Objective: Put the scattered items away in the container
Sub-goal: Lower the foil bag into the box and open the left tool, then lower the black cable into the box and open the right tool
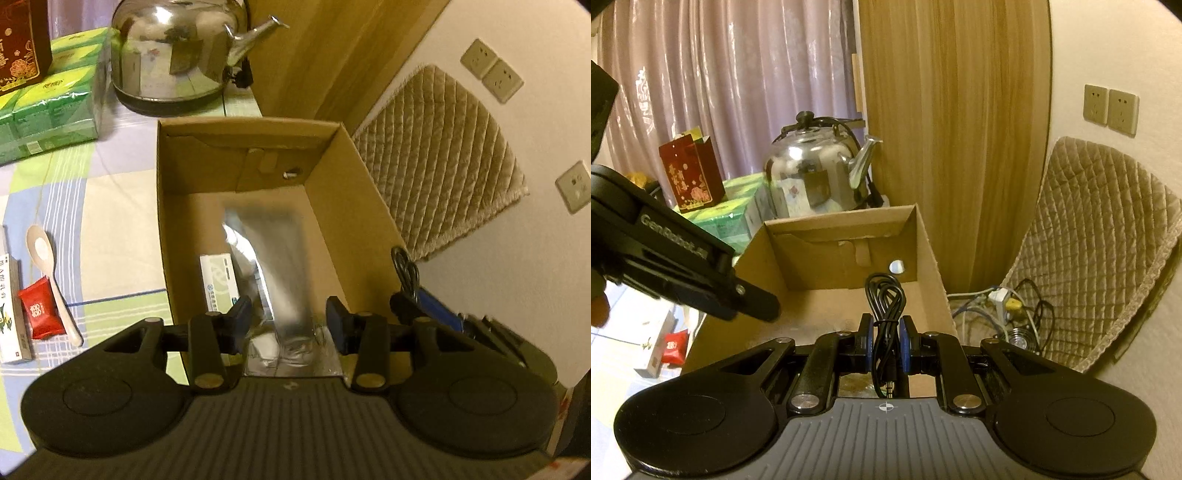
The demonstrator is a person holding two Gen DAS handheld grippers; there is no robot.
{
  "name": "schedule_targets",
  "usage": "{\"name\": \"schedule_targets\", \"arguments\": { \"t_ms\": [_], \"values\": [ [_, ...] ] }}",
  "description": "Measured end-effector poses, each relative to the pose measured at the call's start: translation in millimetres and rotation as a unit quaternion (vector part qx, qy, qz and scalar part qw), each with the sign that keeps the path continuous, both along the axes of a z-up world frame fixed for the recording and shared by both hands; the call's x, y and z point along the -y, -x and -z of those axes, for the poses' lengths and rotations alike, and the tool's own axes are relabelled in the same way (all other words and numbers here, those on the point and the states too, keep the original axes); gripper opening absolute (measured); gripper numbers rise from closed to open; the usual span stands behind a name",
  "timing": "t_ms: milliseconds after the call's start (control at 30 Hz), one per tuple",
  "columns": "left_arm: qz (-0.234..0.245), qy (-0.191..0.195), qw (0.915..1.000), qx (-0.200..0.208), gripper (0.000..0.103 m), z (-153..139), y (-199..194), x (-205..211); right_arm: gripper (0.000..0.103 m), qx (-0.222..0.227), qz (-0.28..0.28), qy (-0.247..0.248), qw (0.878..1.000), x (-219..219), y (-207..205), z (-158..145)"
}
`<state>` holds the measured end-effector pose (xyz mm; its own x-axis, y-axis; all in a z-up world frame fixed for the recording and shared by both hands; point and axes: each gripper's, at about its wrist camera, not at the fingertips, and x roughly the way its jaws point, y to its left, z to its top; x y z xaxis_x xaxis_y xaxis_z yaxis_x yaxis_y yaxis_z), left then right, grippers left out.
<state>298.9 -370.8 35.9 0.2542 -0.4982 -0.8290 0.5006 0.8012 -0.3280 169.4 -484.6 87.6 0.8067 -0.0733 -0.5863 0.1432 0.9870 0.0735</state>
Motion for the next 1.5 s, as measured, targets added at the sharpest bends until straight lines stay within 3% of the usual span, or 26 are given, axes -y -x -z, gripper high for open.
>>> {"name": "schedule_targets", "arguments": {
  "t_ms": [733,800,867,900,1300,1500],
  "values": [
    [0.010,-0.007,0.9995,0.029,0.044,-7.7,14.0,-34.2,0.012,-0.008,-0.016,-0.016,1.000,-10.8,-1.4,-1.3],
    [0.010,-0.008,0.9995,0.029,0.045,-7.8,14.0,-35.8,0.019,-0.009,-0.015,-0.012,1.000,-12.9,-1.8,-1.4],
    [0.010,-0.008,0.9995,0.030,0.045,-8.1,14.4,-37.7,0.036,-0.004,-0.008,-0.013,1.000,-12.0,-0.3,-2.4],
    [0.010,-0.008,0.9995,0.030,0.045,-8.1,14.5,-38.7,0.038,-0.003,-0.005,-0.015,1.000,-11.2,1.0,-2.8],
    [0.002,-0.009,0.9994,0.034,0.050,-8.2,26.5,-64.3,0.044,0.002,0.002,-0.018,1.000,-13.7,28.6,-12.9],
    [0.006,-0.010,0.9988,0.047,0.053,-15.4,43.8,-80.2,0.056,0.007,0.006,-0.023,1.000,-23.4,46.6,-21.6]
  ]
}}
